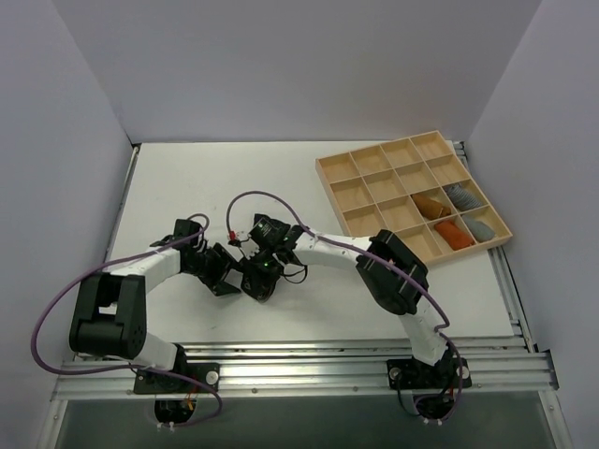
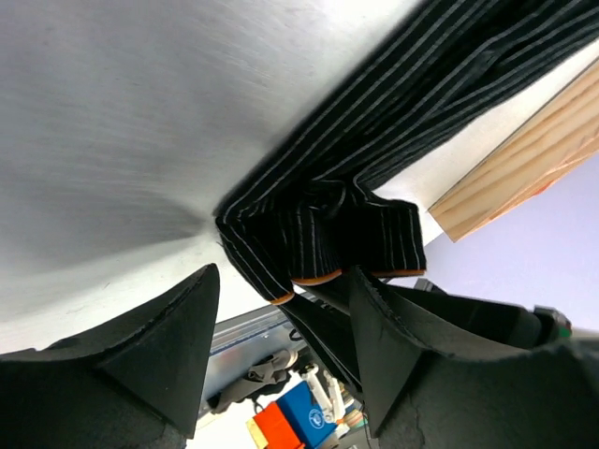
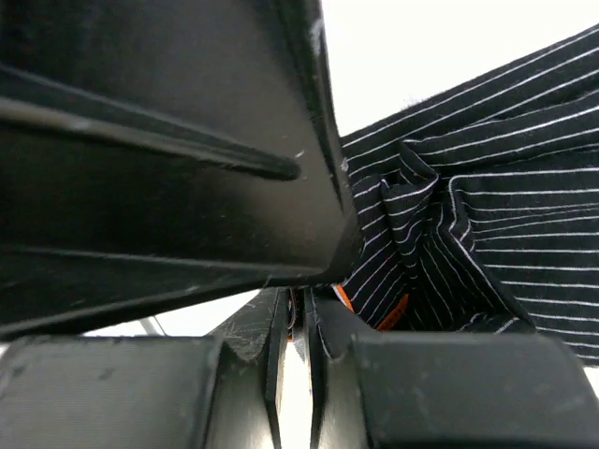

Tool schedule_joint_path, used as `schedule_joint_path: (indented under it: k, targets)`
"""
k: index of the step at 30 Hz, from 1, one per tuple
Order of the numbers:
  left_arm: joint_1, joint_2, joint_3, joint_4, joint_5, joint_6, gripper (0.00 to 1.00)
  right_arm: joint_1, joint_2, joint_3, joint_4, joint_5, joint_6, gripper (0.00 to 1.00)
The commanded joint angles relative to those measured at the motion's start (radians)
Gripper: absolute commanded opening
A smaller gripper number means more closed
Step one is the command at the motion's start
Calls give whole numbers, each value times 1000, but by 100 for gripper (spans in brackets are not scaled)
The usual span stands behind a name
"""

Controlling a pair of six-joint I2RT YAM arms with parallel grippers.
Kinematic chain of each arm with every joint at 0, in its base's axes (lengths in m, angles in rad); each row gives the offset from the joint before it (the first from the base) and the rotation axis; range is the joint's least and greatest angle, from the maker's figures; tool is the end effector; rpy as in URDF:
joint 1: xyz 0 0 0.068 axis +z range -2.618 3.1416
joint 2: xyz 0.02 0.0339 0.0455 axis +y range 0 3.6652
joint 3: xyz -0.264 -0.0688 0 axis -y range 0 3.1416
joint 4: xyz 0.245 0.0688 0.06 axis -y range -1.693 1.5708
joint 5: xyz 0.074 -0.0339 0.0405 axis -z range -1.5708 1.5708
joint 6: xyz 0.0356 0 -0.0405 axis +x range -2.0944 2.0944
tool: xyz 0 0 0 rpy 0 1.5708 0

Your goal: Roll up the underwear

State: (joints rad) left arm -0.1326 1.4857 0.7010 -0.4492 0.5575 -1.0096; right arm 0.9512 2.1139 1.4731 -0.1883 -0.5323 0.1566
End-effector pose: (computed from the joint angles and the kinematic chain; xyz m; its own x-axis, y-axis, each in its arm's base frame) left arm 0.2431 -0.0514 0.1475 -0.7396 -0.6261 0.2468 -0.6400 0.5410 -0.5456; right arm 0.2521 0.3845 0.1640 -0.5634 -0.5584 -0.6089 -0.8228 0.3122 0.4750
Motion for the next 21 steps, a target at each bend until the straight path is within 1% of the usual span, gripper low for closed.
schedule_joint_path:
  k: [1,5,10,13,17,18,20,21]
  targets:
    - [-4,10,2,44,12,-40,66,27,-49,-23,-5,84,-2,0]
    - [-5,38,-1,14,16,-34,66,40,-60,-28,9,144,6,0]
    - [-5,54,-37,41,12,-55,66,50,-66,-31,12,187,1,0]
    - [-6,70,-40,60,13,-67,63,64,-66,-33,12,213,-3,0]
    - [-5,77,-40,64,15,-84,55,87,-68,-33,10,265,-6,0]
    - [-5,81,-40,69,13,-87,47,96,-69,-34,10,275,-6,0]
    - [-7,91,-37,73,13,-95,39,104,-71,-34,12,298,-6,0]
    - [-6,94,-35,73,15,-95,31,115,-72,-36,10,305,-8,0]
